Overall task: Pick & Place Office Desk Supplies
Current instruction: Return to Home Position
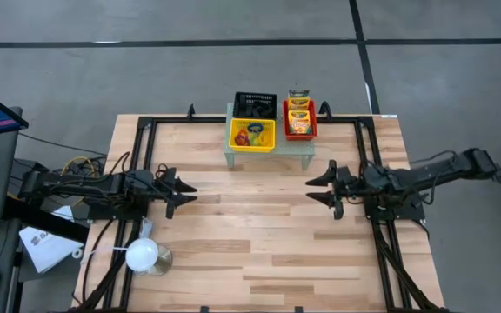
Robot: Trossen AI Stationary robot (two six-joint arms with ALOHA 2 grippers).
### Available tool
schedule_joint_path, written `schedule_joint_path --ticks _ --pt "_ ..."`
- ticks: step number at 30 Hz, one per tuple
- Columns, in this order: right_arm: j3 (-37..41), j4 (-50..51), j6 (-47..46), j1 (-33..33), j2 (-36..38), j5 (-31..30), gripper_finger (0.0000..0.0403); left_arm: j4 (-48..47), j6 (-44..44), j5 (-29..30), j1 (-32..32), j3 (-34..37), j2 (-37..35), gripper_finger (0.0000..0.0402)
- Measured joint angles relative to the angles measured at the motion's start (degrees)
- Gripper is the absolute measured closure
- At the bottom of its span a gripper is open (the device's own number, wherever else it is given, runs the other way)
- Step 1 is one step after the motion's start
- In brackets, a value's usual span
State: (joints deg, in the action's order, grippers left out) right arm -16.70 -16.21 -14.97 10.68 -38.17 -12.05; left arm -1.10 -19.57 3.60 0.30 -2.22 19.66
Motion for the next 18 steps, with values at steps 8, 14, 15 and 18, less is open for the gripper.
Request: schedule_joint_path --ticks 8,14,15,18 --pt "7.6 -0.7 5.0 -1.8 7.3 0.1 0.0220 0.0 0.0 0.0 0.0 0.0 0.0 0.0262" --pt "11.6 -0.7 7.6 -3.4 12.1 0.1 0.0220 0.0 0.0 0.0 0.0 0.0 0.0 0.0262" --pt "12.4 -0.5 7.7 -3.6 13.1 0.1 0.0220 0.0 0.0 0.0 0.0 0.0 0.0 0.0262" --pt "14.2 -0.7 7.6 -4.0 15.8 0.1 0.0220 0.1 0.0 0.0 0.0 0.0 0.0 0.0262"
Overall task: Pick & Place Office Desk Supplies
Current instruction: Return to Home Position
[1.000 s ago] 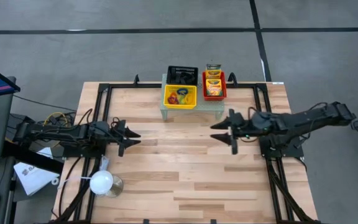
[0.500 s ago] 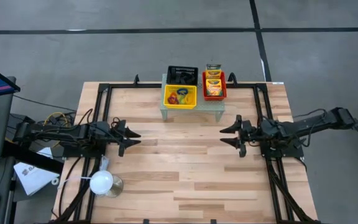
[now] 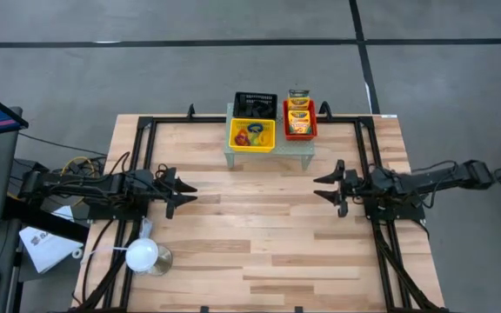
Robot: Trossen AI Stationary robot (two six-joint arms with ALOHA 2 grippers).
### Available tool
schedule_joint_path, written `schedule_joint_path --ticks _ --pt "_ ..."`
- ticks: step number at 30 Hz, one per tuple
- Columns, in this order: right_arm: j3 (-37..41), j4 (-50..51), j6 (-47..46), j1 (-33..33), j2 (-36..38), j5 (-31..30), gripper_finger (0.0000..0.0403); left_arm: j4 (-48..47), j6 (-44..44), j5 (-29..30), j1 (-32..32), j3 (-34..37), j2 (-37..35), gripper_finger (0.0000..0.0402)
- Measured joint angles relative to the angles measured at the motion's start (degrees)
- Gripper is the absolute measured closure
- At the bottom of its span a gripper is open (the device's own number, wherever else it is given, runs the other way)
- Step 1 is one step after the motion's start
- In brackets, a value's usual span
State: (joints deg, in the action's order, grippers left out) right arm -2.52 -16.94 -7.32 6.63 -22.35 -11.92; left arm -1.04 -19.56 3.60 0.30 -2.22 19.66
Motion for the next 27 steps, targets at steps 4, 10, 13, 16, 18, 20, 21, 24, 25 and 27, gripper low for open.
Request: schedule_joint_path --ticks 4,10,13,16,18,20,21,24,25,27 --pt "2.0 0.5 0.0 -0.1 2.8 0.0 0.0220 0.0 0.0 0.0 0.0 0.0 0.0 0.0262" --pt "2.0 3.0 2.0 -0.1 6.7 -0.2 0.0220 0.0 0.0 0.0 0.0 0.0 0.0 0.0262" --pt "2.1 5.3 2.9 -0.1 8.8 -1.4 0.0220 0.0 0.0 0.0 0.0 0.0 0.0 0.0262" --pt "2.1 9.3 2.9 -0.1 11.8 -1.6 0.0220 0.0 0.0 0.0 0.0 0.0 0.0 0.0262" --pt "2.1 13.2 2.9 -0.1 14.4 -1.6 0.0220 0.0 0.0 0.0 0.0 0.0 0.0 0.0262" --pt "2.1 14.1 3.7 -0.1 16.3 -1.5 0.0220 0.0 0.0 0.0 0.0 0.0 0.0 0.0262" --pt "2.1 13.8 4.2 -0.1 16.6 -1.5 0.0220 0.0 0.0 0.0 0.0 0.0 0.0 0.0262" --pt "2.1 14.0 4.7 -0.1 17.4 -1.5 0.0220 0.0 0.0 0.0 0.0 0.0 0.0 0.0262" --pt "2.1 14.0 5.2 -0.1 17.3 -1.5 0.0220 0.0 0.0 0.0 0.0 0.0 0.0 0.0262" --pt "2.1 14.1 6.2 -0.1 17.1 -1.5 0.0220 0.1 0.0 0.0 0.0 0.0 0.0 0.0262"
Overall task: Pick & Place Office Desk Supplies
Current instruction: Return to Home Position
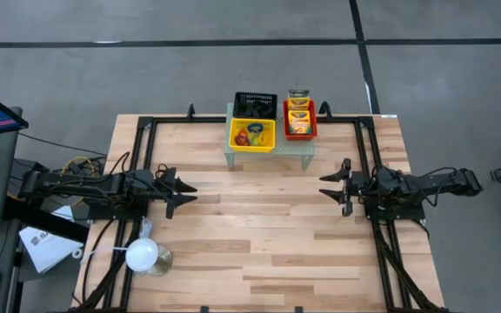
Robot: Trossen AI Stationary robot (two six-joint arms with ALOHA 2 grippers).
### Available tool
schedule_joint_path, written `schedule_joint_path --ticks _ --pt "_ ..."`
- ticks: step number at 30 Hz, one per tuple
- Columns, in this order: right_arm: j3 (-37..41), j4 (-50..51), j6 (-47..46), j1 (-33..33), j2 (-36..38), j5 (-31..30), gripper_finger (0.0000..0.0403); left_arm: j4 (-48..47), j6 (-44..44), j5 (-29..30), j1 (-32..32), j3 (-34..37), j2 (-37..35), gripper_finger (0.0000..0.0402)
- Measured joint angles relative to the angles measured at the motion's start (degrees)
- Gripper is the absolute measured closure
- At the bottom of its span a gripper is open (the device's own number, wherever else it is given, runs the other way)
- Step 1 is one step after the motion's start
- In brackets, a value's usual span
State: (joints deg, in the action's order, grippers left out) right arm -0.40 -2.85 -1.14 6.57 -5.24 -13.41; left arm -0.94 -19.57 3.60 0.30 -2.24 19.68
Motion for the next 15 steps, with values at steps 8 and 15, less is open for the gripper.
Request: schedule_joint_path --ticks 8,15 --pt "0.0 0.0 -5.8 0.0 -0.7 0.0 0.0220 0.1 0.0 0.0 0.0 0.0 0.0 0.0262" --pt "0.0 -0.1 -6.4 0.0 -0.7 0.0 0.0220 0.1 0.0 0.0 0.0 0.0 0.0 0.0262"
